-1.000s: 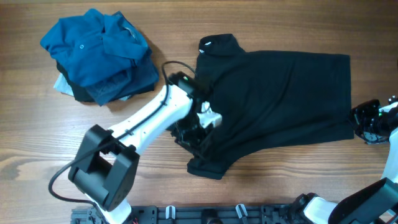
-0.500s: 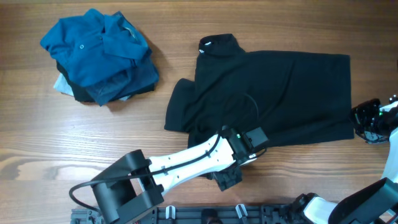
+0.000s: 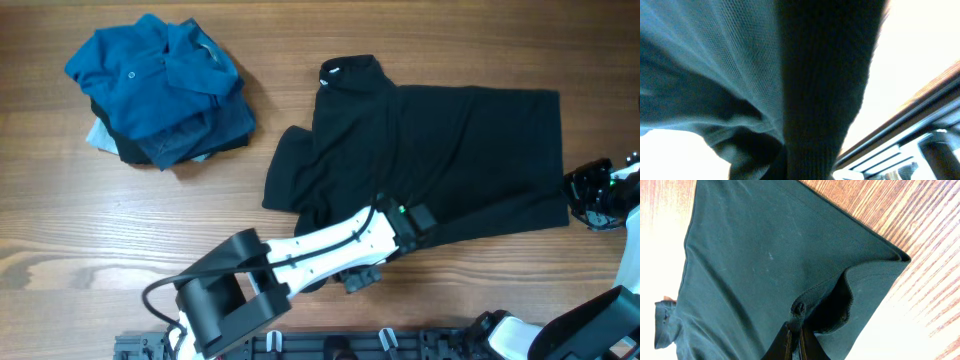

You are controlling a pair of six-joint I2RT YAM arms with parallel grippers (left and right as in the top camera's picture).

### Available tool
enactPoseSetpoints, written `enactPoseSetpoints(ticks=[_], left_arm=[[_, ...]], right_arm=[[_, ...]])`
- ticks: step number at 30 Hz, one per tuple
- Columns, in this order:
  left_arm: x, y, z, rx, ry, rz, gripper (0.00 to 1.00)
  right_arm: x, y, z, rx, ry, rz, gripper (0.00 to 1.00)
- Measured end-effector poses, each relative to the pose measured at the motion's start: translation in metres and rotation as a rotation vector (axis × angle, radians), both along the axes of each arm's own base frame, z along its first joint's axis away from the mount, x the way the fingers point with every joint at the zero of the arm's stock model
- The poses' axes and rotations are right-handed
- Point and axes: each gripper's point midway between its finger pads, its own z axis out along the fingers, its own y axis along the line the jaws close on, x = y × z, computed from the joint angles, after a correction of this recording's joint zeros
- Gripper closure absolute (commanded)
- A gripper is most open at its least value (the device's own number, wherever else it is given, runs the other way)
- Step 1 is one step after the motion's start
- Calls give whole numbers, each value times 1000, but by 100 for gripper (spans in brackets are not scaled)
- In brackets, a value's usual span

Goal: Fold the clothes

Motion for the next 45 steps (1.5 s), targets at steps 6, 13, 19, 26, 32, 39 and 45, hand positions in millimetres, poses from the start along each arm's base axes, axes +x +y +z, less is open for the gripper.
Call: enactPoseSetpoints(ticks=[6, 13, 19, 26, 32, 39, 45], left_arm=[[31, -19, 33, -132, -78, 8, 90], [117, -20, 32, -281, -234, 136, 75], [201, -22, 45, -478, -397, 212, 52], [217, 9, 45, -531, -320, 448, 36], [135, 13, 32, -476, 65, 610, 21], [130, 24, -13, -407, -9, 749, 82], [136, 23, -13, -411, -37, 797, 96]], right_arm=[[1, -1, 1, -5, -6, 3, 95], [22, -4, 12, -16, -115, 31, 96], [56, -7, 31, -80, -253, 74, 96], [62, -16, 31, -107, -259, 33, 95], [59, -15, 28, -101, -242, 30, 95], [57, -14, 26, -95, -234, 29, 95], [56, -13, 26, -92, -229, 29, 95]])
